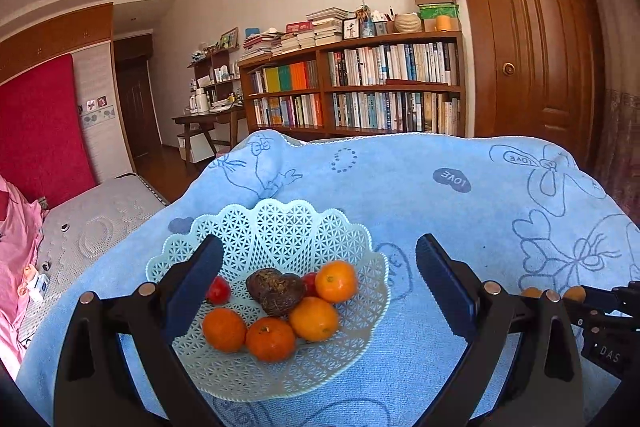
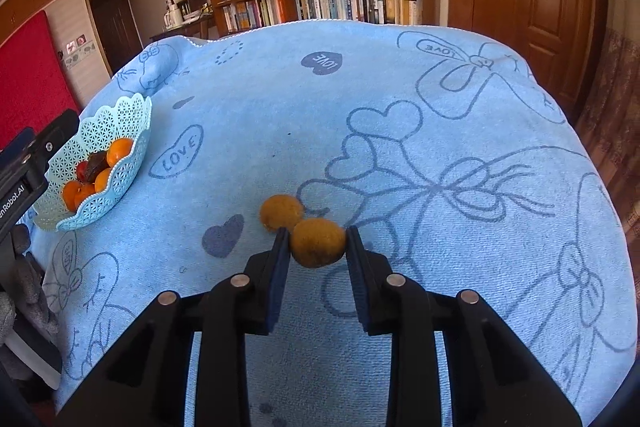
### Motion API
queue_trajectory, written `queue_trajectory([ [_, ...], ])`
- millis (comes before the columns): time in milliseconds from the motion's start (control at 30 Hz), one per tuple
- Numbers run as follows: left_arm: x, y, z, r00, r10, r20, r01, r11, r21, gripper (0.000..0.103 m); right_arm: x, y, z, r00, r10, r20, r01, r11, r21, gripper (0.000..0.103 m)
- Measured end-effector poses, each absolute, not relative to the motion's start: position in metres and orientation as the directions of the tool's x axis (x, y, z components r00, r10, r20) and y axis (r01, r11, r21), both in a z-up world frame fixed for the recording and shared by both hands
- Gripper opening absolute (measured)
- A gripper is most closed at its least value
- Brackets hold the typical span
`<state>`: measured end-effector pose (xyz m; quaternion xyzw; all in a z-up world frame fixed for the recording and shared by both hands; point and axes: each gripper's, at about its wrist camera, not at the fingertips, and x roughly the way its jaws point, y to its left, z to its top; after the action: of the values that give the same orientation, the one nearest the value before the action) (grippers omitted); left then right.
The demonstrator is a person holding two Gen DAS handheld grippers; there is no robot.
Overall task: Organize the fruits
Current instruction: 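Grasp a small brown kiwi with the right tool, then grasp the other brown kiwi with the left tool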
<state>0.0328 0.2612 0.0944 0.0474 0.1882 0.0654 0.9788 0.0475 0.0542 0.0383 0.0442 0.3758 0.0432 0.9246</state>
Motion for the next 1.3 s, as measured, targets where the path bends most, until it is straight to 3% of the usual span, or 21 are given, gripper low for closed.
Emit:
queue_trajectory([
  [400,0.039,0.214,0.091,0.902,0.023,-0.431,0.027,0.994,0.109,0.098,0.045,0.018,0.037,0.737,0.079,-0.671,0.028,0.989,0.147,0.029],
  [633,0.055,0.174,0.073,0.833,-0.130,-0.537,0.194,0.979,0.064,0.097,0.045,0.006,0.033,0.737,0.076,-0.672,0.061,0.982,0.177,0.029],
  [900,0.072,0.142,0.047,0.737,-0.249,-0.628,0.343,0.939,0.030,0.078,0.046,-0.004,0.030,0.734,0.061,-0.676,0.103,0.974,0.200,0.029],
  [1067,0.088,0.131,0.026,0.631,-0.324,-0.704,0.406,0.912,-0.056,0.056,0.046,-0.003,0.029,0.735,0.060,-0.675,0.103,0.974,0.200,0.029],
  [1133,0.093,0.128,0.020,0.605,-0.333,-0.723,0.411,0.908,-0.074,0.055,0.046,-0.003,0.029,0.735,0.061,-0.676,0.103,0.974,0.201,0.029],
  [1267,0.097,0.123,0.014,0.575,-0.349,-0.740,0.429,0.899,-0.091,0.030,0.046,-0.002,0.029,0.735,0.062,-0.676,0.102,0.974,0.200,0.029],
  [1300,0.097,0.123,0.013,0.574,-0.345,-0.742,0.427,0.900,-0.088,0.029,0.045,-0.001,0.029,0.734,0.062,-0.676,0.101,0.975,0.199,0.029],
])
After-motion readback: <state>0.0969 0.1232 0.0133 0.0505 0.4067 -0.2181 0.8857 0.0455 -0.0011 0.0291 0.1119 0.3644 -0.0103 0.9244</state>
